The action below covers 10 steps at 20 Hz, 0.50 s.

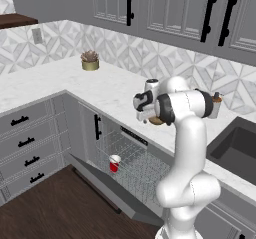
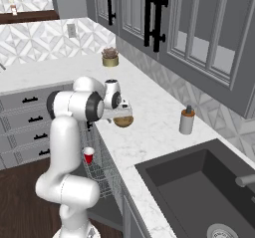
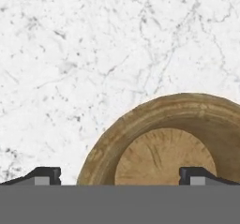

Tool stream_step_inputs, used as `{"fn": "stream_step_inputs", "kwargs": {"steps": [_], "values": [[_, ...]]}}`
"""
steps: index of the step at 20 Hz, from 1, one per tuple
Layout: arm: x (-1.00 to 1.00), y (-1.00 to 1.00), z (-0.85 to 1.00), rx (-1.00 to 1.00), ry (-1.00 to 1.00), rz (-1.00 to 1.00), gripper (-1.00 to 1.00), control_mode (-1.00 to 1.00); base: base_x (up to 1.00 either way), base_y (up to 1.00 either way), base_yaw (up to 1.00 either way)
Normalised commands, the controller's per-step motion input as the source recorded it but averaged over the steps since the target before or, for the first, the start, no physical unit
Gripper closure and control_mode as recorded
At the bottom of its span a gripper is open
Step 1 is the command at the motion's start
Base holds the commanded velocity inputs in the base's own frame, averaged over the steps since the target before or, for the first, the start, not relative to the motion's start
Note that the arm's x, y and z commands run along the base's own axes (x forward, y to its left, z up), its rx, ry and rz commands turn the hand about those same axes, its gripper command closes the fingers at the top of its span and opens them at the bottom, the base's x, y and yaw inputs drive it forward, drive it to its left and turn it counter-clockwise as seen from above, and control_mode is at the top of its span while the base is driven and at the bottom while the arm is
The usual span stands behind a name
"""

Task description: Pick up the cup and bowl from the counter, place them in the dishwasher, and close the dishwasher door.

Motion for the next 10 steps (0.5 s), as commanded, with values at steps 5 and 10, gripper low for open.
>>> {"fn": "stream_step_inputs", "kwargs": {"steps": [5, 10], "values": [[0.00, -0.05, -0.28, 0.00, 0.00, 0.00, 1.00, -1.00, 0.00, 0.00, 0.00], [0.00, 0.00, -0.01, 0.00, 0.00, 0.00, 1.00, -1.00, 0.00, 0.00, 0.00]]}}
